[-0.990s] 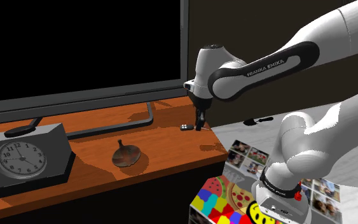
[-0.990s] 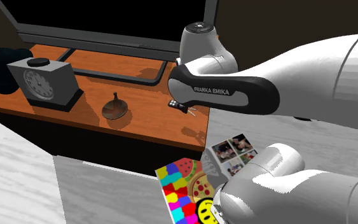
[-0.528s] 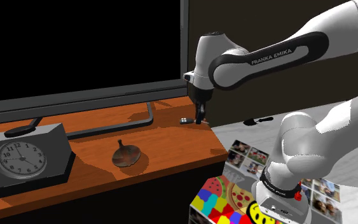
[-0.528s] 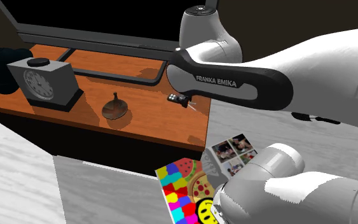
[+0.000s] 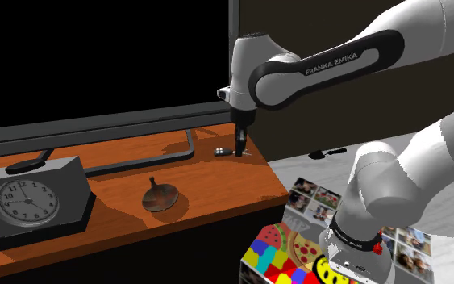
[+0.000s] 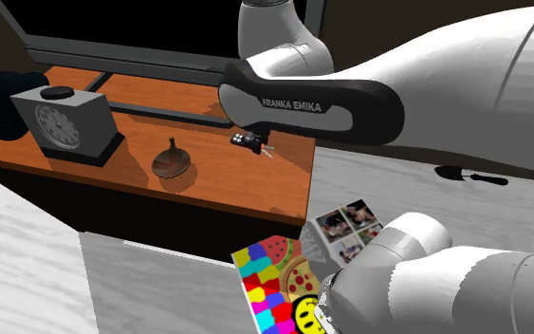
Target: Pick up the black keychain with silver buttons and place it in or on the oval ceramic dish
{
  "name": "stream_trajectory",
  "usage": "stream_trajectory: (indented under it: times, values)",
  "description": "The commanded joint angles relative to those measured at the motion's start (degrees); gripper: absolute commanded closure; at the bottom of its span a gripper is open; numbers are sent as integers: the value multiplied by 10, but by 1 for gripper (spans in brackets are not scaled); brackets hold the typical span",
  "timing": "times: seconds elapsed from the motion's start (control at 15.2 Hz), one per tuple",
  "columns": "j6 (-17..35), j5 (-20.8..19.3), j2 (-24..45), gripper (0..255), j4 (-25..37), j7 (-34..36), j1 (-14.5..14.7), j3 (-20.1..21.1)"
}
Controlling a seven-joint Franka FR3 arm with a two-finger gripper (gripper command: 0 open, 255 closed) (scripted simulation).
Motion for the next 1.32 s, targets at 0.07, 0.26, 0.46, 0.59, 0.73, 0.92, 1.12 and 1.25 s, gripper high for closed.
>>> stream_trajectory:
  times: [0.07, 0.26, 0.46, 0.59, 0.73, 0.92, 1.12, 1.25]
  values:
    - [11, 12, 61, 255, 49, 30, 15, 23]
    - [16, 18, 116, 255, 100, 58, 27, 44]
    - [16, 19, 172, 255, 155, 86, 36, 63]
    - [13, 18, 209, 255, 195, 104, 42, 74]
    - [9, 14, 247, 255, 238, 123, 48, 84]
    - [-3, 6, 305, 255, 307, 150, 58, 98]
    - [-19, -5, 365, 255, 383, 176, 70, 109]
    - [-21, -11, 394, 255, 413, 187, 76, 112]
